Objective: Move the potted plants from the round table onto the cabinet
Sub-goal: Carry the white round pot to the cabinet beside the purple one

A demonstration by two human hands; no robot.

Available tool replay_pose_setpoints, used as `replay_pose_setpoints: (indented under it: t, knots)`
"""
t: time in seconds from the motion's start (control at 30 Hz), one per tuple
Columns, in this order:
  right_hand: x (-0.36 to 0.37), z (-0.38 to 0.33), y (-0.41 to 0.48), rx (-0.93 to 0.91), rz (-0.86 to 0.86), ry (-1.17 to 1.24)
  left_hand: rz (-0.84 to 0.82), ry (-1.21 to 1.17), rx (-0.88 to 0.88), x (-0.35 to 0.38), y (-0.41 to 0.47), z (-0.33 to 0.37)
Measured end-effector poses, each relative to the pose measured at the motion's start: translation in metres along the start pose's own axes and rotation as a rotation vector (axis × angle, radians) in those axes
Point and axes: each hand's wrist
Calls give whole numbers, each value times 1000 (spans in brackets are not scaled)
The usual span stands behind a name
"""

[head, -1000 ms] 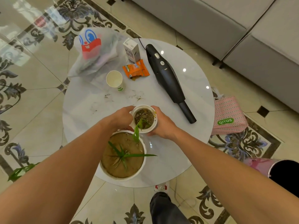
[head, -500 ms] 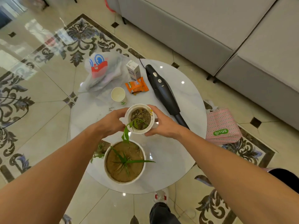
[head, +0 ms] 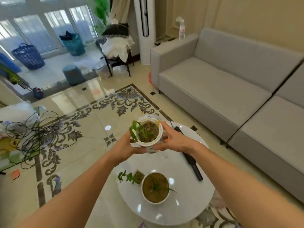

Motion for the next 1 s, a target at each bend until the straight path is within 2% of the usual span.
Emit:
replay_pose_setpoints:
  t: [0.23, 0.4, 0.73, 1.0]
  knots:
    - [81, -144, -28, -107, -47, -87, 143, -64, 151, -78, -127, 87]
    - [161, -221, -24, -206, -150, -153, 297, -37, 209, -135, -214, 107]
    - [338, -312, 36, -341, -534, -206, 716, 54, 61, -241, -355, 59]
    - [530, -380, 34, -602, -927, -301, 1182, 4, -29, -282, -517, 6]
Point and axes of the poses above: each hand's wrist, its own y-axis towards the middle knuckle, its own x-axis out of the palm, z = x × y, and after that the axes turned 4 degrees about x, right-handed
